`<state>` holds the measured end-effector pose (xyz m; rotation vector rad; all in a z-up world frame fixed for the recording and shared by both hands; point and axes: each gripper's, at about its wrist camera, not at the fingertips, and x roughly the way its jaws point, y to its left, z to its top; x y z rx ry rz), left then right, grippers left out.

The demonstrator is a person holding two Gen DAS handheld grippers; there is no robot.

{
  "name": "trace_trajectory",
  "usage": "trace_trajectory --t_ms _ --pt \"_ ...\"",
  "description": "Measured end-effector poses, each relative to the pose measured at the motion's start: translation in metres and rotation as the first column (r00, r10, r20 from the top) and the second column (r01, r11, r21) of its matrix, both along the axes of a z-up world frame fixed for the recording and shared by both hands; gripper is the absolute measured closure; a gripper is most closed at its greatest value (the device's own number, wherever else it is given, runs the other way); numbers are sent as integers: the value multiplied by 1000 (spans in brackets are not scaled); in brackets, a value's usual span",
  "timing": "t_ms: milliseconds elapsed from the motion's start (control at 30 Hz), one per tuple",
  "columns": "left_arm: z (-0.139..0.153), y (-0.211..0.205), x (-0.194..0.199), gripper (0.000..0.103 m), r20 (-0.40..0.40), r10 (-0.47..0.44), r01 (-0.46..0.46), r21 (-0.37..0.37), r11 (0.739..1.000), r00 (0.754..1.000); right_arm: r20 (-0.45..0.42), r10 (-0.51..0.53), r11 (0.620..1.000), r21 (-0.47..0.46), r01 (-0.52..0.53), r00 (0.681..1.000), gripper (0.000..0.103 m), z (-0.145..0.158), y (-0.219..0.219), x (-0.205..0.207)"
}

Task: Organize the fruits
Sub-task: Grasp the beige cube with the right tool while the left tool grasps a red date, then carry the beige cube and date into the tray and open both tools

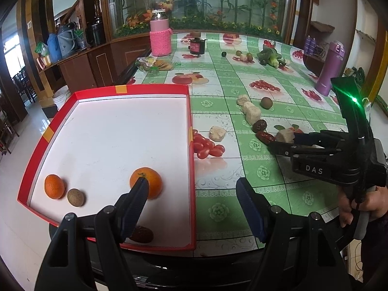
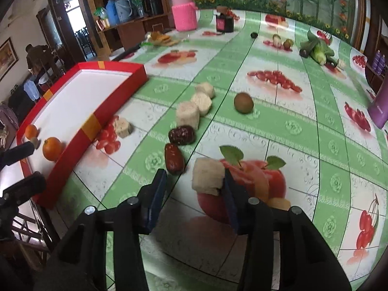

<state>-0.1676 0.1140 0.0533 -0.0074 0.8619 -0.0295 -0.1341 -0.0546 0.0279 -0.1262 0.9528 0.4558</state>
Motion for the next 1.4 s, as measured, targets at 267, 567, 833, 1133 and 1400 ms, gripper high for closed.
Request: trace_trajectory --t_ms 267,567,833,1133,1400 --pt "4 -19 3 29 -11 -40 40 17 999 999 -13 -21 1000 19 21 1000 79 1 -14 10" --pt "2 -57 31 29 -28 -119 119 22 993 993 -89 -139 967 203 155 986 79 0 -84 29" --pt "-21 -93 76 57 -108 -185 184 -26 983 977 -168 -131 905 382 187 977 79 -6 -113 30" --pt "-37 -100 95 84 -137 -170 168 -24 985 976 -173 -97 896 414 162 980 78 -7 -111 28" --pt "-29 -97 90 89 -91 -151 148 -37 988 984 -163 -72 898 418 135 984 78 -7 -109 27"
